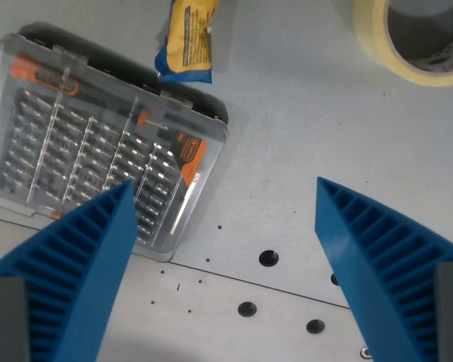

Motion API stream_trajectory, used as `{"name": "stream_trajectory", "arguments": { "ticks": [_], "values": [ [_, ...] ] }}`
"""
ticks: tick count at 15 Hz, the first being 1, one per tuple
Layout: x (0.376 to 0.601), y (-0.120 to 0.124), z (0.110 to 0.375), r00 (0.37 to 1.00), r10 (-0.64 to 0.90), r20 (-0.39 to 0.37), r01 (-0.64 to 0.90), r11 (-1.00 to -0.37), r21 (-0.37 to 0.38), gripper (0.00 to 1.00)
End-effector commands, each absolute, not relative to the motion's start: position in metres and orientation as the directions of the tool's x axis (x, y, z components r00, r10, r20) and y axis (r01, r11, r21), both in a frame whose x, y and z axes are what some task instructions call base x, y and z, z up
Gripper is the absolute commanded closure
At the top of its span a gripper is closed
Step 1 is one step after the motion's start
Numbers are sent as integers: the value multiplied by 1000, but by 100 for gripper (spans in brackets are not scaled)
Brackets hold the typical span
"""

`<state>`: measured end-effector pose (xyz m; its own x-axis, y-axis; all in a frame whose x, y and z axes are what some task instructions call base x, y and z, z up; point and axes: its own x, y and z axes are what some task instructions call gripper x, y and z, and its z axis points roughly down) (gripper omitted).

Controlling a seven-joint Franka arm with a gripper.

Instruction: Move above the blue bag

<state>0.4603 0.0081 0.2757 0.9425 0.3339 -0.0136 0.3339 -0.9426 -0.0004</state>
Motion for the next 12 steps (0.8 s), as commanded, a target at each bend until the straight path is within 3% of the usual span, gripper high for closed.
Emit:
{"name": "stream_trajectory", "arguments": {
  "ticks": [1, 12],
  "values": [
    [461, 8, 278, 943, 334, -8, 334, -943, 1, 0],
    [466, 11, 271, 953, 303, -4, 303, -953, 10, 0]
  ]
}}
